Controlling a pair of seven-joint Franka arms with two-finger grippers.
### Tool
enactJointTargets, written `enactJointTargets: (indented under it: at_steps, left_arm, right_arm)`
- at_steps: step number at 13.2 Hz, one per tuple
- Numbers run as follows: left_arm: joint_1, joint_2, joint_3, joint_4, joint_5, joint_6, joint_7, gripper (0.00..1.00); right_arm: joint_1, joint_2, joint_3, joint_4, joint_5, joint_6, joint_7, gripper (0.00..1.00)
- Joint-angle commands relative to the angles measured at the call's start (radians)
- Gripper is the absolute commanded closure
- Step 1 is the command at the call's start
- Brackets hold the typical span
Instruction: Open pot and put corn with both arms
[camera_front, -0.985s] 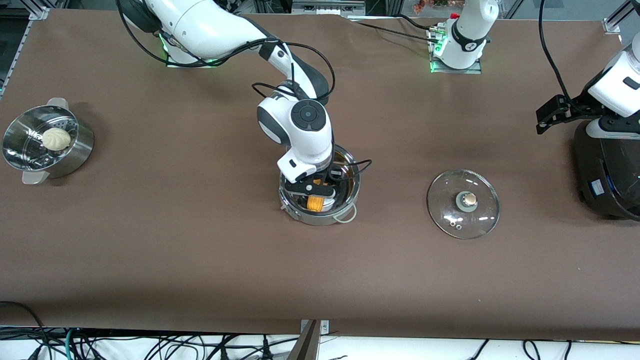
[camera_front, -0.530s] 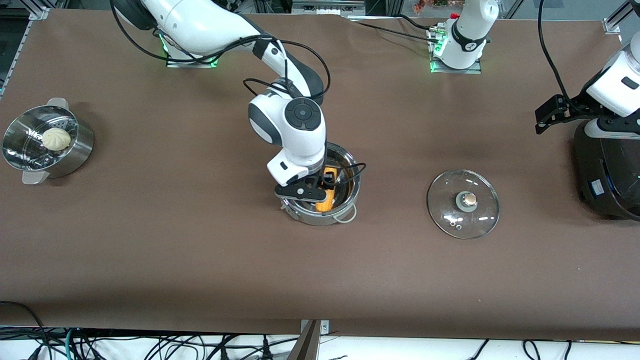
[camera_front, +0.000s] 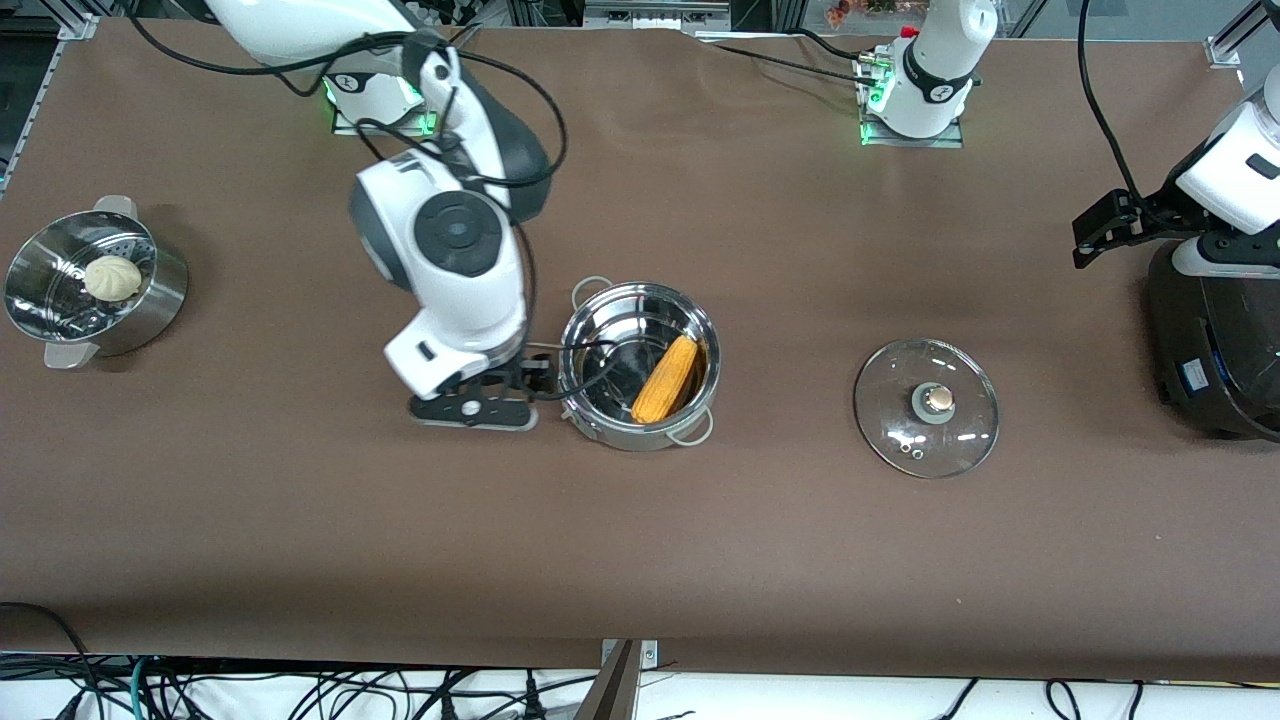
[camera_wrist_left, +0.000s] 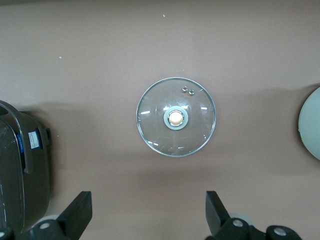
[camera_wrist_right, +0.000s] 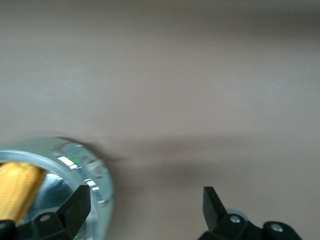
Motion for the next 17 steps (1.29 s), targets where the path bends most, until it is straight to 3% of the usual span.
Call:
enactJointTargets:
  at_steps: [1, 8, 11, 13, 15, 17]
  left_arm:
    - [0.003, -0.015, -0.005, -0.002, 0.026, -0.016, 0.001, 0.0]
    - [0.006, -0.015, -0.003, -0.002, 0.026, -0.028, 0.001, 0.0]
    - [0.006, -0.015, -0.003, -0.002, 0.026, -0.03, 0.001, 0.0]
    - [0.006, -0.015, -0.003, -0.002, 0.026, -0.031, 0.001, 0.0]
    - [0.008, -0.015, -0.003, -0.002, 0.024, -0.036, 0.001, 0.0]
    - [0.008, -0.015, -0.003, -0.002, 0.024, -0.036, 0.003, 0.0]
  right_arm:
    - [-0.074, -0.045, 0.01, -0.017, 0.039, -0.046, -0.088, 0.01]
    - [-0.262, -0.105, 0.007, -0.017, 0.05, -0.141, -0.255, 0.0]
    - [-0.395, -0.116, 0.009, -0.017, 0.157, -0.163, -0.428, 0.0]
    - [-0.45, -0.15, 0.009, -0.021, 0.182, -0.164, -0.514, 0.0]
    - [-0.468, -0.179, -0.007, -0.038, 0.198, -0.169, -0.548, 0.0]
    - [-0.461, -0.229, -0.062, -0.086, 0.253, -0.163, -0.556, 0.0]
